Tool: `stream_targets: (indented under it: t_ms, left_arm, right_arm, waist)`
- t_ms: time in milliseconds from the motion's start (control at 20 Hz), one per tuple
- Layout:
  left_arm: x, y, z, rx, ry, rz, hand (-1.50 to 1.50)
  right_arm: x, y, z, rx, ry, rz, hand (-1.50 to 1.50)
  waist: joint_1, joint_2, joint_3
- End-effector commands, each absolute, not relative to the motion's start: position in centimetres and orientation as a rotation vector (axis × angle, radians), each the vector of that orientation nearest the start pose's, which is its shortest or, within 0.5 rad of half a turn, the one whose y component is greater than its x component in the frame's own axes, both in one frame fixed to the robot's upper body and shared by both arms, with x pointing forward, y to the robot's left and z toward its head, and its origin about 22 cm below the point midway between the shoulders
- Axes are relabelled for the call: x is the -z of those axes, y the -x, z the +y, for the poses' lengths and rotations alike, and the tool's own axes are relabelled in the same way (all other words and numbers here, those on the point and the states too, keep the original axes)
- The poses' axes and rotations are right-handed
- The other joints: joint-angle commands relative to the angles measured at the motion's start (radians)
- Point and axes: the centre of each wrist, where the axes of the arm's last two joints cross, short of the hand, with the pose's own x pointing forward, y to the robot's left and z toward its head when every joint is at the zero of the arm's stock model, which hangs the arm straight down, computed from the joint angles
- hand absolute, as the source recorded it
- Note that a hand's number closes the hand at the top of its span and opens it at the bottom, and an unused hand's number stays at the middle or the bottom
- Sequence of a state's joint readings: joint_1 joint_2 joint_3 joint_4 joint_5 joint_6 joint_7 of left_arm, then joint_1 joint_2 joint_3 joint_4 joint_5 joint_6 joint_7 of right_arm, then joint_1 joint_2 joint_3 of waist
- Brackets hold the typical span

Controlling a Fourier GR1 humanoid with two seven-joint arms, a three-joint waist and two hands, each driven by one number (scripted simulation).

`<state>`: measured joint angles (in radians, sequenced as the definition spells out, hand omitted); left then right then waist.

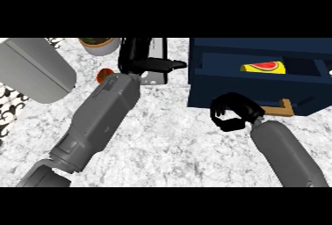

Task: Pick up the cup, place it into the drawer and close the drawer

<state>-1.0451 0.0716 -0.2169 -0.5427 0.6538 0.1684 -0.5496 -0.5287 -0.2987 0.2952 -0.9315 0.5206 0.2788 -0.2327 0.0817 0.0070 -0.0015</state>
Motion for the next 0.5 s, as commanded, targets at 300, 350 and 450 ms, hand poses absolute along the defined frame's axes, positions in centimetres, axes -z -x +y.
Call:
stream_targets:
  t_ms: [300,350,450]
  left_arm:
    - [-7.4,-42.5,14.7,-0.070,0.397,-1.898,-1.50]
    - [-6.4,-42.0,14.2,-0.068,0.396,-1.893,-1.50]
    - [-6.7,-42.1,15.3,-0.050,0.389,-1.907,-1.50]
  right_arm:
    - [-4.5,-41.7,-26.3,-1.003,0.275,-1.543,1.50]
    - [-5.6,-42.3,-27.1,-0.982,0.301,-1.546,1.50]
    - [-7.4,-43.3,-27.1,-0.932,0.342,-1.573,1.50]
  waist:
    - [0.072,0.022,0.007]
    - [0.078,0.024,0.007]
    - [0.085,0.026,0.007]
